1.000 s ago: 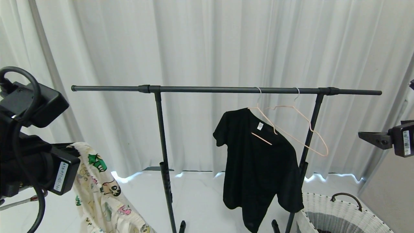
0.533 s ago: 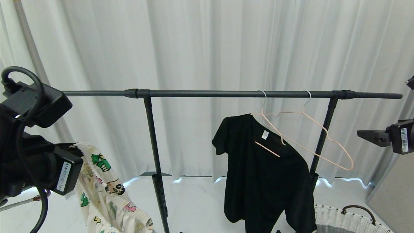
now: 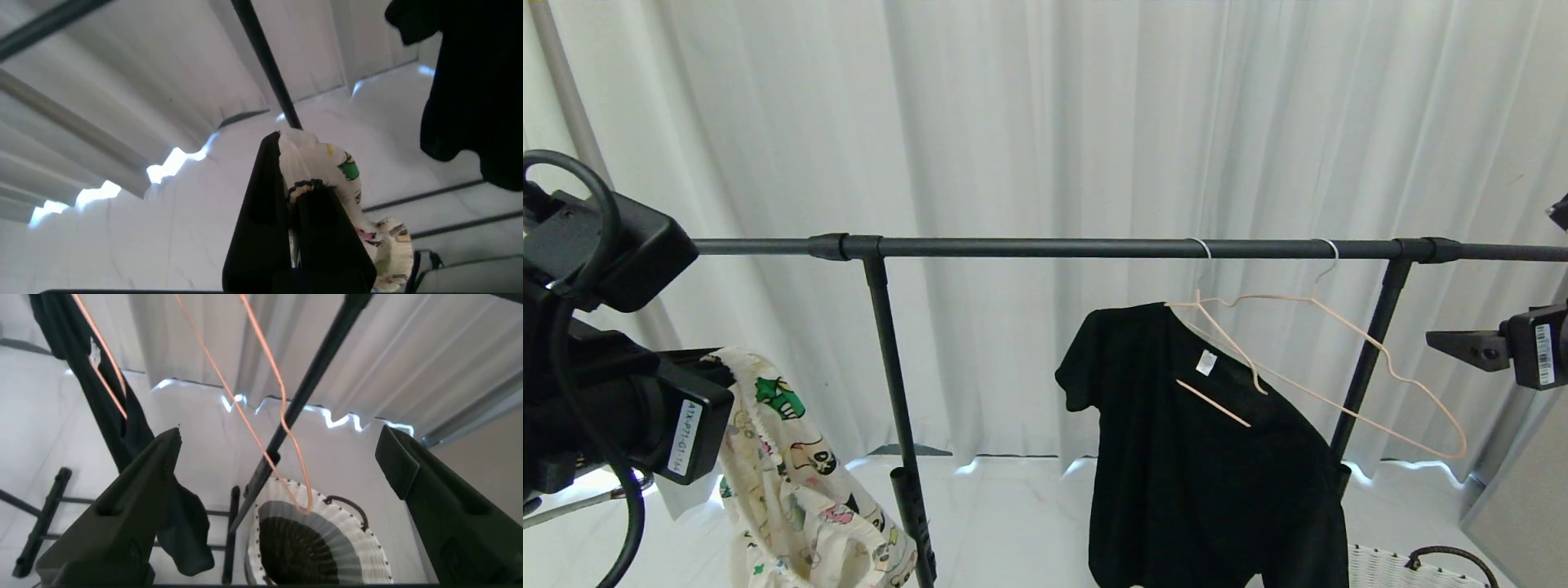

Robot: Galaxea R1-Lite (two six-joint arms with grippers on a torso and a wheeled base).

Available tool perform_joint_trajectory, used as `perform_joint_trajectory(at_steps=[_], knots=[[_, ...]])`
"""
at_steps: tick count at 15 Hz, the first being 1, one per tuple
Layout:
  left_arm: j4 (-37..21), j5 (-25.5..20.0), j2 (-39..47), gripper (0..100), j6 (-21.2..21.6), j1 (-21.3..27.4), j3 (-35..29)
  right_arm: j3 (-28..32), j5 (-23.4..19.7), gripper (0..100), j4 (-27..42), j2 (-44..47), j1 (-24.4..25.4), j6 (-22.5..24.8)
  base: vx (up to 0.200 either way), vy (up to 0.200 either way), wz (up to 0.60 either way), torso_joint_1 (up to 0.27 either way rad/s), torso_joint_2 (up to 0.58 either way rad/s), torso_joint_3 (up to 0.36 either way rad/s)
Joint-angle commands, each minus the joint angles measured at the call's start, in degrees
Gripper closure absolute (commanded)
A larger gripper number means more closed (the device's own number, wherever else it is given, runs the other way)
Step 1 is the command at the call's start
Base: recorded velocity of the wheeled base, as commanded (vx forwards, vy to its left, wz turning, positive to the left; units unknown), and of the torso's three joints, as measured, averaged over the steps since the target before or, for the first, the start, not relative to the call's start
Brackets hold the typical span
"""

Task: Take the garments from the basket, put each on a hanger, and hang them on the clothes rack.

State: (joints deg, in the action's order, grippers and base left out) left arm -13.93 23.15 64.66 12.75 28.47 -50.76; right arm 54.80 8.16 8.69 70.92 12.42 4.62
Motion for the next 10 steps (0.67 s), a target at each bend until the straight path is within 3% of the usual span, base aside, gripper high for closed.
perform_joint_trajectory(at_steps=[1,7,10], knots=[[0.0,0.2,0.0,100,0.1,0.2,0.2,0.0,0.0,0,0.0,0.0,0.1,0.0,0.0,0.0,0.0,0.0,0.0,0.0],[0.1,0.4,0.2,100,0.1,1.7,0.2,-0.1,-0.6,0,0.1,0.3,0.1,0.0,0.0,-0.2,0.0,0.002,0.0,0.003],[0.1,0.4,0.1,100,-0.3,1.6,0.2,-0.1,-3.0,0,0.0,0.4,0.1,0.0,0.0,0.0,0.0,0.0,0.0,0.0]])
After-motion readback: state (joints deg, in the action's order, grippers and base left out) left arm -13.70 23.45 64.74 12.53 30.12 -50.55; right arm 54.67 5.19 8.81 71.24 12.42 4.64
